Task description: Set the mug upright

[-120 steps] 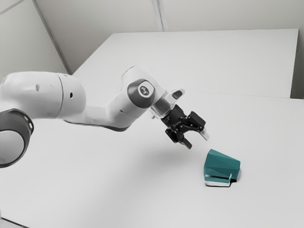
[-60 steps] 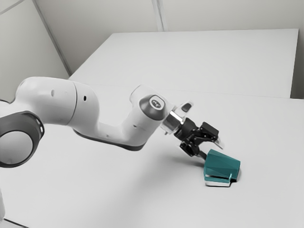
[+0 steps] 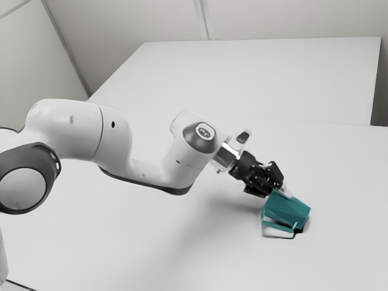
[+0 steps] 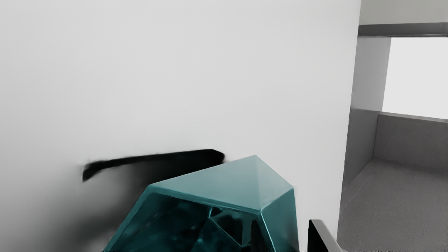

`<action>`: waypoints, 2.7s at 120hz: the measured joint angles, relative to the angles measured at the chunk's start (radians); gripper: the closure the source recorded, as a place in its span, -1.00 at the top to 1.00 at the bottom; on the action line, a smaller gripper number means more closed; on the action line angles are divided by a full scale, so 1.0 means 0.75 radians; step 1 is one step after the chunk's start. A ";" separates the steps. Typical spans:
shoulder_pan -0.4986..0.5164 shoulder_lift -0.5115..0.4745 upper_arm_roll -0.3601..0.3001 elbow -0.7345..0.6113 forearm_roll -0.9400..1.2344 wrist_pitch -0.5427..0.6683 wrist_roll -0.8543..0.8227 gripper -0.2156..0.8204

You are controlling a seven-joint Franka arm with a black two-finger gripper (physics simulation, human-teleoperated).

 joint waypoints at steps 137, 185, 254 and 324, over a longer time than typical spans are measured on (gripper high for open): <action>0.142 -0.481 0.195 -0.001 1.282 -0.377 -0.344 -0.93; 0.184 -0.416 0.250 -0.010 1.503 -0.343 -0.453 -0.93; 0.214 -0.271 0.258 -0.084 1.563 -0.212 -0.569 -0.93; 0.200 -0.394 0.253 0.052 1.505 -0.305 -0.581 0.40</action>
